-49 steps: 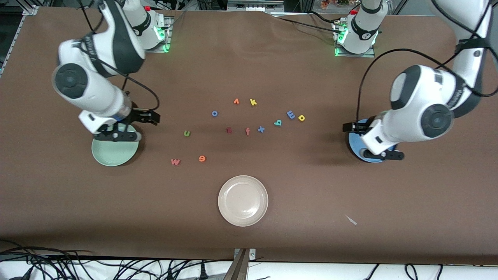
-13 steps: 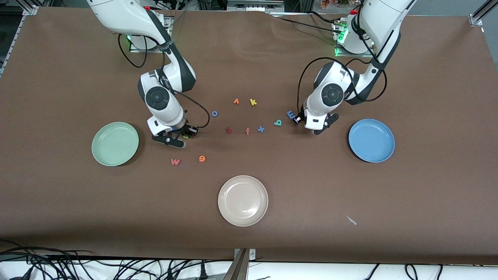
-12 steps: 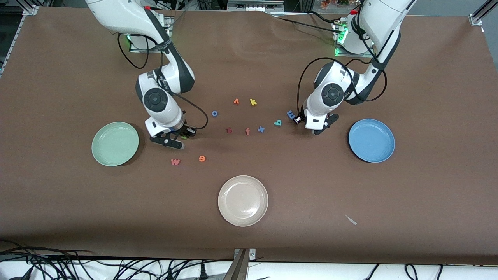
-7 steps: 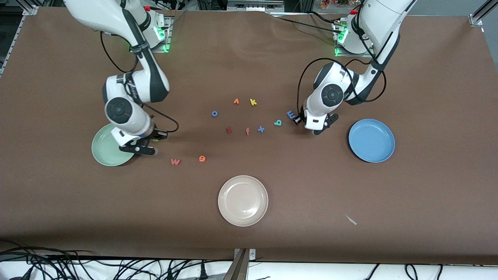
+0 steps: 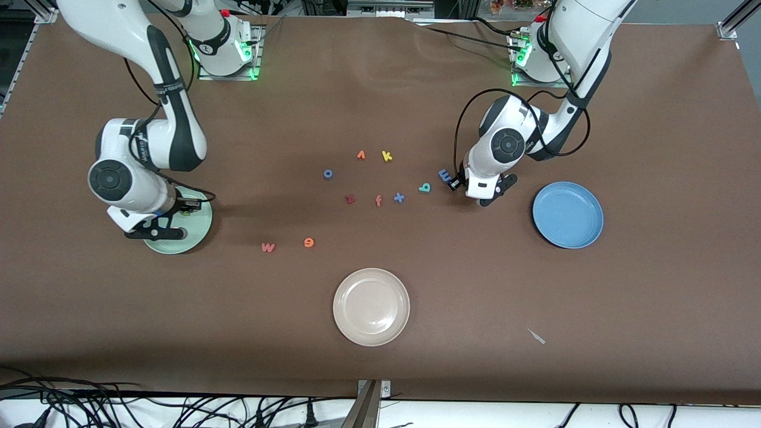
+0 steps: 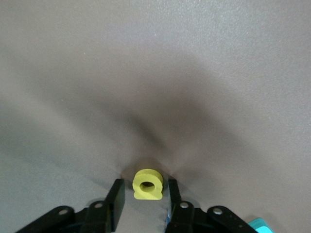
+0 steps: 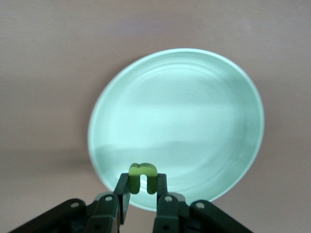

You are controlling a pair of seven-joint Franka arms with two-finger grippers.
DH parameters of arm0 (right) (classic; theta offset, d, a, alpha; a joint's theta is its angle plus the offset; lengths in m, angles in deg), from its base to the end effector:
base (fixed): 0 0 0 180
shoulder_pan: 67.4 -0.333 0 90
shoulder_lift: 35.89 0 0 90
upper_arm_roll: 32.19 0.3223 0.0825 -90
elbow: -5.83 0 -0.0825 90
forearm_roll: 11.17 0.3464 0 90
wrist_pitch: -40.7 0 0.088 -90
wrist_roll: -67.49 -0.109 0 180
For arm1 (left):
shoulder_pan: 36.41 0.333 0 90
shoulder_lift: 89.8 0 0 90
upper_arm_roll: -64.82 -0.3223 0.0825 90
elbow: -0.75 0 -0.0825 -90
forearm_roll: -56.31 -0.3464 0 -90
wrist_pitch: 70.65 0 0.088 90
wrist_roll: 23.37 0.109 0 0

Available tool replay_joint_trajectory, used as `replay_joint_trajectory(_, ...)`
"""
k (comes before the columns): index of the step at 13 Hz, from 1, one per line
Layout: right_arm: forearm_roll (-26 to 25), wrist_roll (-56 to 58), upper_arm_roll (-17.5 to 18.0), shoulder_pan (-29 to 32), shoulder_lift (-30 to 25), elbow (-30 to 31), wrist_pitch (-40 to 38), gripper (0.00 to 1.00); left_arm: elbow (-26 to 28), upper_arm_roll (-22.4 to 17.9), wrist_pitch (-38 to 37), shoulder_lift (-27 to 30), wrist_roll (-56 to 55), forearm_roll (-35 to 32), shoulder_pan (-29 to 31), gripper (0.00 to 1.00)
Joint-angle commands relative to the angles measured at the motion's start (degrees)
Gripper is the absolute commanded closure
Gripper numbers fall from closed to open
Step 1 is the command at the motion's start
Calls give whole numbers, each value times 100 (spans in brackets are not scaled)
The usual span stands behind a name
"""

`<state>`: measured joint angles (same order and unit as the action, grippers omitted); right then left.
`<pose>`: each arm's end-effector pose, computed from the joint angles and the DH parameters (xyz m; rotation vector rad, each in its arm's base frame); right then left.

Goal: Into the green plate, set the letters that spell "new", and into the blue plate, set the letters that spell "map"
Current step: 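Place the green n on the green plate with the right gripper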

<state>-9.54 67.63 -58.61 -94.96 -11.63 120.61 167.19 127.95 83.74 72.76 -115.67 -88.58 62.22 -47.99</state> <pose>0.5613 0.0230 0.2829 2.9638 0.0335 -0.2569 0.4446 -0.2637 0.2055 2.9001 1.0815 -0.3863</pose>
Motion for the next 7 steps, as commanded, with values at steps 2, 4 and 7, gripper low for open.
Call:
replay_joint_trajectory(2, 65, 443, 31, 322, 131, 0, 236, 0, 33, -45, 74, -67, -44, 67, -81, 60)
replay_joint_trajectory(4, 161, 390, 57, 252, 88, -17, 192, 0, 24, -45, 74, -110, -44, 59, -81, 59)
replay_joint_trajectory(7, 767, 320, 303, 234, 70, -140, 121, 0, 24, -54, 74, -137, -44, 59, -81, 55)
